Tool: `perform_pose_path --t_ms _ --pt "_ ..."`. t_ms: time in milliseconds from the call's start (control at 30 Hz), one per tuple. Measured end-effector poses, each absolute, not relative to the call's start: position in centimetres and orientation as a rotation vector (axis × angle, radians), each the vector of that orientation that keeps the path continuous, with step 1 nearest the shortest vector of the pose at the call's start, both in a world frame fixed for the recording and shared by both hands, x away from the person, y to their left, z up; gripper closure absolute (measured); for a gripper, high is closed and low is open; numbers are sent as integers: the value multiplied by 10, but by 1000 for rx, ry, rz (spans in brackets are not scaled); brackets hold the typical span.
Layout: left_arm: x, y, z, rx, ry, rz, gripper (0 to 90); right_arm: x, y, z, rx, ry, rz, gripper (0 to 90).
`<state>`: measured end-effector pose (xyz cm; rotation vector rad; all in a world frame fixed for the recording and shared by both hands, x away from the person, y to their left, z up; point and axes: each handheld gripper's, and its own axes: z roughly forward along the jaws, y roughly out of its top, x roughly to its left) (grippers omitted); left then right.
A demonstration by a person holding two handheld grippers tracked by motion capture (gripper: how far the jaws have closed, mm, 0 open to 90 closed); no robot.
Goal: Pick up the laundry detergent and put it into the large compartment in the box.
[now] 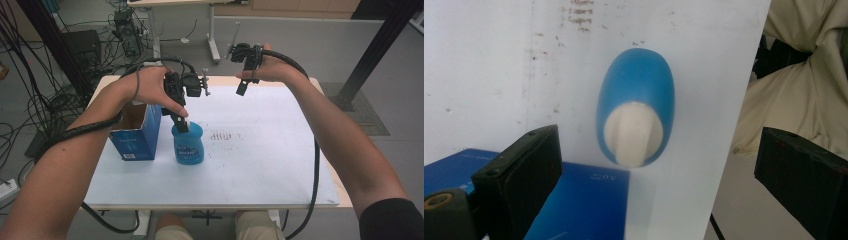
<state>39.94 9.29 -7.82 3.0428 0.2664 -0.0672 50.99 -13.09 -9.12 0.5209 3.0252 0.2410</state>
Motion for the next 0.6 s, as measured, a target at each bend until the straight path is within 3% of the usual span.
perform_pose_path --t_ms 600 --pt "402 84 -112 3059 246 -81 56 508 -133 -91 519 3025 237 61"
